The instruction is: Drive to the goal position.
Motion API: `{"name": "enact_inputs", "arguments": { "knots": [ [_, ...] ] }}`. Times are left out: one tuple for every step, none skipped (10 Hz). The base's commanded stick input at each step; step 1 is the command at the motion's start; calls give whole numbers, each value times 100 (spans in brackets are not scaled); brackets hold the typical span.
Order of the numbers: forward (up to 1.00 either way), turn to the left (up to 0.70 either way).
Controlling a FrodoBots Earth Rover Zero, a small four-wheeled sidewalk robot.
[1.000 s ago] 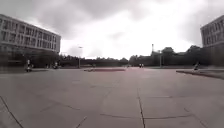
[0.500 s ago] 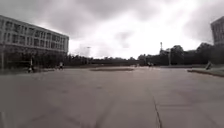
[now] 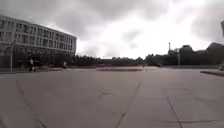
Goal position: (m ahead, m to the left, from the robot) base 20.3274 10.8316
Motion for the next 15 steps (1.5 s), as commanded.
{"name": "enact_inputs", "arguments": {
  "knots": [
    [85,0],
    [85,0],
    [85,0],
    [85,0],
    [85,0],
    [85,0],
    [85,0],
    [85,16],
    [85,21],
    [85,10],
    [85,0],
    [85,0],
    [85,0],
    [85,0],
    [85,0]
  ]
}}
